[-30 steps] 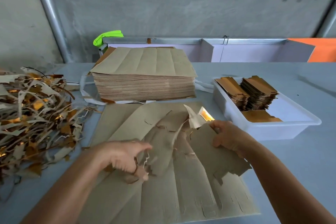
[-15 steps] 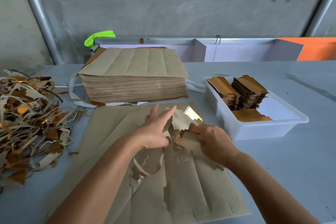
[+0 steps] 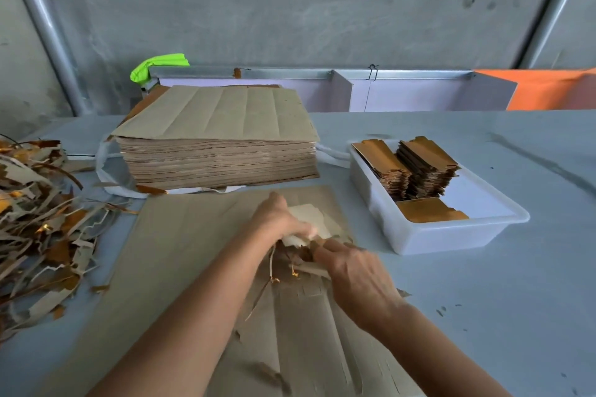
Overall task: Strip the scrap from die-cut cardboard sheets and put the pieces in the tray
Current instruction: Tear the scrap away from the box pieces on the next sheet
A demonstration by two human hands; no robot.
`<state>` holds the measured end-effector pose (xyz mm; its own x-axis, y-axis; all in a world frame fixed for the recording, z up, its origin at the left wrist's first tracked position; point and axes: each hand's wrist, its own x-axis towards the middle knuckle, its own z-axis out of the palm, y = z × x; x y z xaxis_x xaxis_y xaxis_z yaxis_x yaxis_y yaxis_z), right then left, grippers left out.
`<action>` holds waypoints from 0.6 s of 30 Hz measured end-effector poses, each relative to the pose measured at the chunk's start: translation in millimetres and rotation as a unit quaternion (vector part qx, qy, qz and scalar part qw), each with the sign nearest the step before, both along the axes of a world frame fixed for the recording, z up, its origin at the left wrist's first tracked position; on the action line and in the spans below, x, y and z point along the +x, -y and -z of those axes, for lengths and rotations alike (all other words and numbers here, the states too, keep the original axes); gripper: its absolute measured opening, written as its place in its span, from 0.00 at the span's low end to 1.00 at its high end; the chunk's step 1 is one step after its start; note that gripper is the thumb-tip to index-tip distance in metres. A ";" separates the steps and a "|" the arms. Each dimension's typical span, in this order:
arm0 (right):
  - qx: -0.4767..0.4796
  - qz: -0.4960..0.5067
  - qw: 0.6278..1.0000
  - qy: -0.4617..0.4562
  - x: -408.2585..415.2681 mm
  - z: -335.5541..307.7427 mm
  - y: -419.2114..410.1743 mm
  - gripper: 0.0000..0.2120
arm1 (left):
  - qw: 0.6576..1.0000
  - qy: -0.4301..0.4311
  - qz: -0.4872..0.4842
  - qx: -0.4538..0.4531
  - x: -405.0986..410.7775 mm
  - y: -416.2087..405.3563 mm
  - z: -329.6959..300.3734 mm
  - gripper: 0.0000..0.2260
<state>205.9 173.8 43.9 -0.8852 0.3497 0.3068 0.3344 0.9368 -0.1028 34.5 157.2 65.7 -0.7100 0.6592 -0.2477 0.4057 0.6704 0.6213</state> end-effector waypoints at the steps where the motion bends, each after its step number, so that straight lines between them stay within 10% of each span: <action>1: 0.000 -0.004 1.000 -0.002 2.1 -0.3 1.6 0.19 | 0.997 0.075 -0.013 0.031 -0.7 -2.6 10.5 0.34; 4: -0.043 0.031 0.999 -0.015 12.3 -2.8 -5.3 0.18 | 0.966 0.175 -0.091 0.165 -10.6 4.1 28.8 0.11; 9: -0.144 0.138 0.977 -0.080 29.0 -14.7 -27.1 0.14 | 0.845 0.187 -0.280 0.416 -42.4 34.8 24.5 0.09; 16: -0.316 0.210 0.901 -0.210 27.3 -32.6 -37.4 0.24 | 0.745 0.402 -0.155 0.509 -46.9 62.7 10.5 0.08; 18: -0.339 0.192 0.886 -0.252 23.8 -39.5 -36.3 0.32 | 0.801 0.310 -0.128 0.496 -43.3 68.6 5.6 0.07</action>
<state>229.7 210.1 83.4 -0.4705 0.8510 0.2333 0.3664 0.4289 -0.8257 -8.8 88.6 60.1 -0.7966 0.6024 -0.0508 -0.2600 -0.2655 0.9284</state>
